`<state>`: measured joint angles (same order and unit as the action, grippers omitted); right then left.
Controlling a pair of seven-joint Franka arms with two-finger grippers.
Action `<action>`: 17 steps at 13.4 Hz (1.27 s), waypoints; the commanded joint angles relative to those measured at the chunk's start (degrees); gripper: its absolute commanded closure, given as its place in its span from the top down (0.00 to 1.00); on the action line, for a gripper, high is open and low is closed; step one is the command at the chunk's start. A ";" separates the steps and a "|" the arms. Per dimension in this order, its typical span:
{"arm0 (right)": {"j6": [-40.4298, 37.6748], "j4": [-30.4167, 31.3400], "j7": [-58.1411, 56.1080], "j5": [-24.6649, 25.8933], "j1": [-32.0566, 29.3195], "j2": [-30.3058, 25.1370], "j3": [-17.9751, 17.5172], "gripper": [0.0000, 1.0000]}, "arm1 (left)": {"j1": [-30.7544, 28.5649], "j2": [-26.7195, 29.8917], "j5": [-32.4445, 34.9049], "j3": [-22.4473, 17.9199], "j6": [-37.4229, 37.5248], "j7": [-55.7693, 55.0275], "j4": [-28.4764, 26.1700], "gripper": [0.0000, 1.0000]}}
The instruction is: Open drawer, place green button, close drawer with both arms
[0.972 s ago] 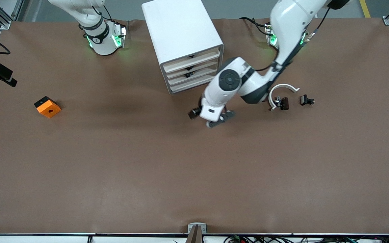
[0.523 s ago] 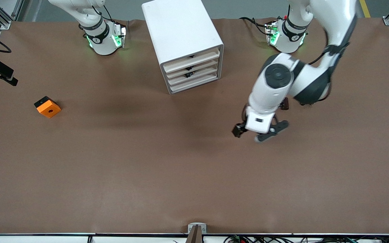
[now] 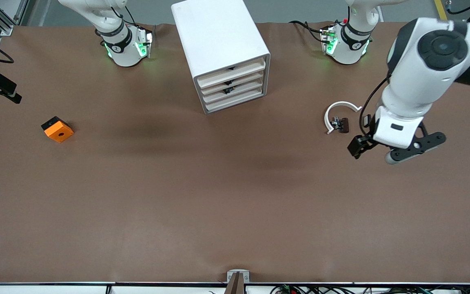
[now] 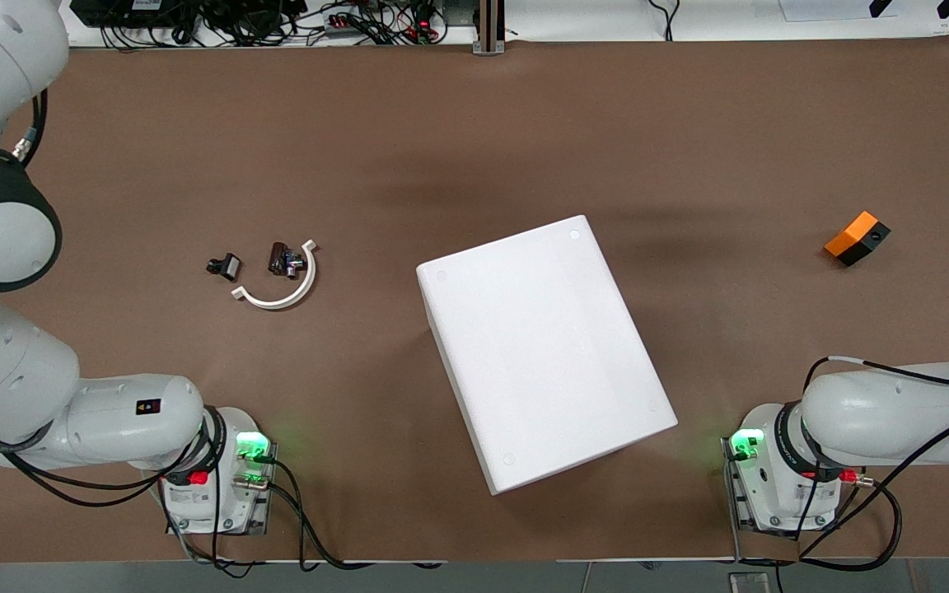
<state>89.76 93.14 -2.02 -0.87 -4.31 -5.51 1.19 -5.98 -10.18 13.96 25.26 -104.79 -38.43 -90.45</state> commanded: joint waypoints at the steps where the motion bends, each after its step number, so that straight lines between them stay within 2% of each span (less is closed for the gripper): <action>1: 0.33 1.26 -0.89 0.08 -1.05 -1.34 -0.75 1.00 | -0.35 3.83 -1.73 -2.74 5.36 7.38 0.97 1.00; 3: 0.24 1.26 -0.89 0.08 -1.05 -1.34 -0.75 1.00 | -0.35 6.91 -4.45 -6.18 7.40 14.23 0.97 1.00; 7: 0.24 1.26 -0.88 0.17 -1.05 -1.43 -0.75 1.00 | 3.60 11.14 -14.72 -18.91 15.31 24.88 0.97 1.00; 9: 0.41 1.26 -0.89 0.25 -1.05 -1.43 -0.75 1.00 | 6.06 12.54 -15.45 -23.14 17.59 29.71 0.80 1.00; 17: 1.03 1.35 -0.80 1.66 -0.79 -1.34 -0.75 1.00 | 4.49 14.30 -15.36 -20.78 17.61 30.79 0.36 1.00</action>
<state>89.99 93.19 -2.11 0.10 -4.31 -5.52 1.12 -0.87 2.12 -0.72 4.37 -87.13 -8.46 -89.37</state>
